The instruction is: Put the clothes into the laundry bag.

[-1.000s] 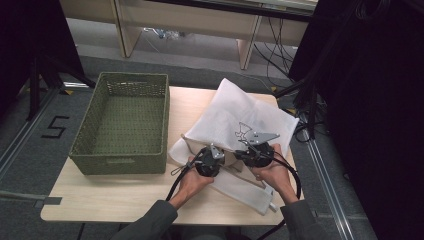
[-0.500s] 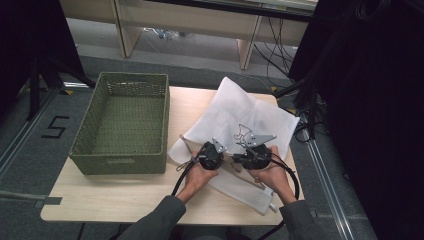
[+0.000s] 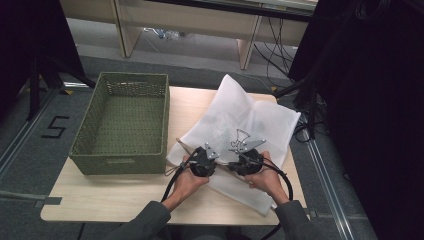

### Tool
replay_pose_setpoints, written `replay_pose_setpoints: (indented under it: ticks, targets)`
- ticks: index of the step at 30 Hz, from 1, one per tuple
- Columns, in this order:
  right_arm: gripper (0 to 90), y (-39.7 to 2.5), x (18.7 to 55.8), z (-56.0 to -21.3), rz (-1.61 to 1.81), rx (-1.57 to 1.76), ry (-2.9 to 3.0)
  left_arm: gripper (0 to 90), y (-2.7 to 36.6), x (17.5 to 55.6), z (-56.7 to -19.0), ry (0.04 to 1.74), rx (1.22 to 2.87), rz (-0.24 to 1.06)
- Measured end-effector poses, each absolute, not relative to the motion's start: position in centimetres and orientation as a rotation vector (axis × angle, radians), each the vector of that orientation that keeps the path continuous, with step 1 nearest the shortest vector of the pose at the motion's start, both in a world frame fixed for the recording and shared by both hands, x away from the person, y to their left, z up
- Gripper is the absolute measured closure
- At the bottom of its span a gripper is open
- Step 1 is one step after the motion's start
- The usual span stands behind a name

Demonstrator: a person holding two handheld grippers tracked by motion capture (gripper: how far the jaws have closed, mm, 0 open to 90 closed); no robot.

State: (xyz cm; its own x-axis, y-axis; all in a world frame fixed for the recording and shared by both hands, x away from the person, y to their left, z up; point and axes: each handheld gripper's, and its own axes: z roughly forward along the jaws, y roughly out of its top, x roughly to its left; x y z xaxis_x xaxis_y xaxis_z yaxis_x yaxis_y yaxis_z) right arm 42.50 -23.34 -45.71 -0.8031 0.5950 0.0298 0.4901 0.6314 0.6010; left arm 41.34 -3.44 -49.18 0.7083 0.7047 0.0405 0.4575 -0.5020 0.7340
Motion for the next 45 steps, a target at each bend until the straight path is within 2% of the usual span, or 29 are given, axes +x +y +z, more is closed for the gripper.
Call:
replay_pose_setpoints:
  ticks: [10,19,29,36,45]
  targets:
    - [87.9,-22.6,42.6,-47.2,0.805,0.85,2.726,80.3,-0.6,40.6,-49.9,0.844,2.263,0.423]
    - [87.8,-22.7,43.0,-48.1,0.613,0.779,2.734,83.7,-0.9,39.8,-50.4,0.781,2.32,0.401]
    - [88.0,-23.0,43.0,-48.2,0.636,0.827,2.725,85.3,-1.7,36.9,-50.2,0.744,2.358,0.373]
    - [87.9,-24.3,44.0,-48.2,0.567,0.857,2.658,84.8,-2.6,35.0,-50.3,0.748,2.342,0.338]
    - [87.9,-24.4,43.5,-47.6,0.591,0.851,2.672,78.3,-2.8,35.0,-50.4,0.787,2.305,0.331]
